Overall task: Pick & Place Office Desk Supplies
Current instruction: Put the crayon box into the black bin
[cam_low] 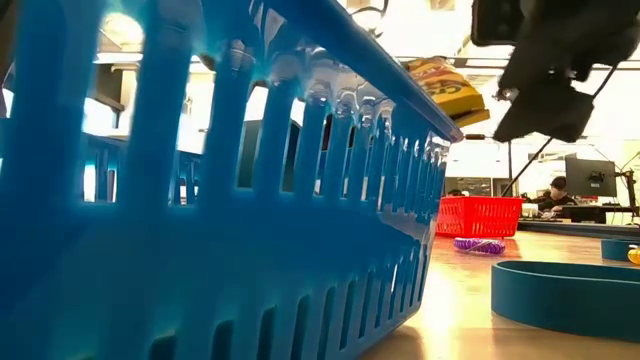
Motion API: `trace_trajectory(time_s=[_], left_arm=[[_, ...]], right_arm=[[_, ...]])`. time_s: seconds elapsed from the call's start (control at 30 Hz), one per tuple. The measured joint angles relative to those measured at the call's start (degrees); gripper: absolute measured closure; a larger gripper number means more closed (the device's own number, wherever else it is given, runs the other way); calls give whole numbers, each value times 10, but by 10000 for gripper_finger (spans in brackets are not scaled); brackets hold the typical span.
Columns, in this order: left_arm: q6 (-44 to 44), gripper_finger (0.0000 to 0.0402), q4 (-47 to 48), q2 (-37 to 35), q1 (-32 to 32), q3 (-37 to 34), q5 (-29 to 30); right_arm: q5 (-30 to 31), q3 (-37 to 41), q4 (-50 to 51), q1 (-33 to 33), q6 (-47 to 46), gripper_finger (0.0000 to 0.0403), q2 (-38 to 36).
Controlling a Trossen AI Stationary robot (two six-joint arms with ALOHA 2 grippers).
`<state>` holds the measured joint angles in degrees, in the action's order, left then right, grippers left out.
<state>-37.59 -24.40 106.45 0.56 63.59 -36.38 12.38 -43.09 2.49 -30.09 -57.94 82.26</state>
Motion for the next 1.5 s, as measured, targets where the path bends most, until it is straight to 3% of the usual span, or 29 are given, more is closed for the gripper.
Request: trace_trajectory(time_s=[0.23, 0.4, 0.63, 1.07, 1.33, 1.5], left_arm=[[-4, 365, 0, 0, 0, 0, -1], [-4, 365, -1, 0, 0, 0, 3], [-6, 365, -2, 0, 0, 0, 20], [-3, 365, -15, 0, 0, 0, 16], [-3, 364, -14, 0, 0, 0, 16], [-3, 339, -13, 0, 3, 0, 33]], right_arm=[[21, 0, -85, 28, 52, 119, 0], [23, 0, -88, 63, 57, 113, 0], [-30, 0, -88, 76, 50, 176, 0], [-34, 0, -87, 71, 40, 324, 0], [-36, 0, -87, 71, 40, 333, 0], [-42, 0, -87, 73, 39, 335, 0]])
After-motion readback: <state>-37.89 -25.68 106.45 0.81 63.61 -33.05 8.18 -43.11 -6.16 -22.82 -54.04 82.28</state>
